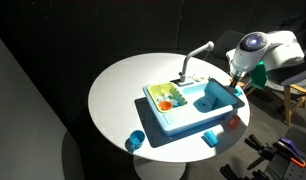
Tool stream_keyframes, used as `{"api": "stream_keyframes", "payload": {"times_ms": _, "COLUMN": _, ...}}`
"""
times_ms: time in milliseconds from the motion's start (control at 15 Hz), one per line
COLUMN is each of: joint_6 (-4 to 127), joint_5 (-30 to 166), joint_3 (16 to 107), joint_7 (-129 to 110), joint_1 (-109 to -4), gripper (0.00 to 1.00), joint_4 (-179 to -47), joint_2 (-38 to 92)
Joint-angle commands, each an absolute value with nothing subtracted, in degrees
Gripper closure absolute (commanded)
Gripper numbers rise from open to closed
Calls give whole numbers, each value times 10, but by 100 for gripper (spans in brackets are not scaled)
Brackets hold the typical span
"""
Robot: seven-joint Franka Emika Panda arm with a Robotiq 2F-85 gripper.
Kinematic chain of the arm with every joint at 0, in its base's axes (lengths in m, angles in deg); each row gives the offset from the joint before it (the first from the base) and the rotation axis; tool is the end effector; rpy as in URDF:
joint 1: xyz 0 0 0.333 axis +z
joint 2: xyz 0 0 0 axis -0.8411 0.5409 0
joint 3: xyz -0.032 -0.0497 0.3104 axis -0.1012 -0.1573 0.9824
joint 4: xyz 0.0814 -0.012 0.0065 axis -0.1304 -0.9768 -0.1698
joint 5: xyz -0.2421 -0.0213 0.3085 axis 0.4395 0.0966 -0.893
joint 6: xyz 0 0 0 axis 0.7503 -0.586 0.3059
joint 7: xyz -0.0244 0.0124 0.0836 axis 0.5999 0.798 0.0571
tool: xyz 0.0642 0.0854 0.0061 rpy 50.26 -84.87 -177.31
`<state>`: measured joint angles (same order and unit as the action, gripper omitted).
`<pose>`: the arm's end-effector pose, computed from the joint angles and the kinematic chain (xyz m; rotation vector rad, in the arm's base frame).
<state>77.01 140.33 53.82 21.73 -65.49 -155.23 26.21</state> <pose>0.4769 -0.1499 0.2093 2.4628 0.2852 0.0899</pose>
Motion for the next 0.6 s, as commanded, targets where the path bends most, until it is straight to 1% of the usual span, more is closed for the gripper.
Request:
{"api": "stream_keyframes", "payload": {"times_ms": 0, "joint_6": 787, "joint_5": 1414, "joint_3": 538, "joint_7": 212, "joint_1": -667, "gripper": 99, "joint_4": -1547, "joint_2": 266}}
{"api": "stream_keyframes", "payload": {"times_ms": 533, "joint_6": 787, "joint_5": 1413, "joint_3": 535, "joint_7": 213, "joint_1": -668, "gripper": 99, "joint_4": -1552, "joint_2": 269}}
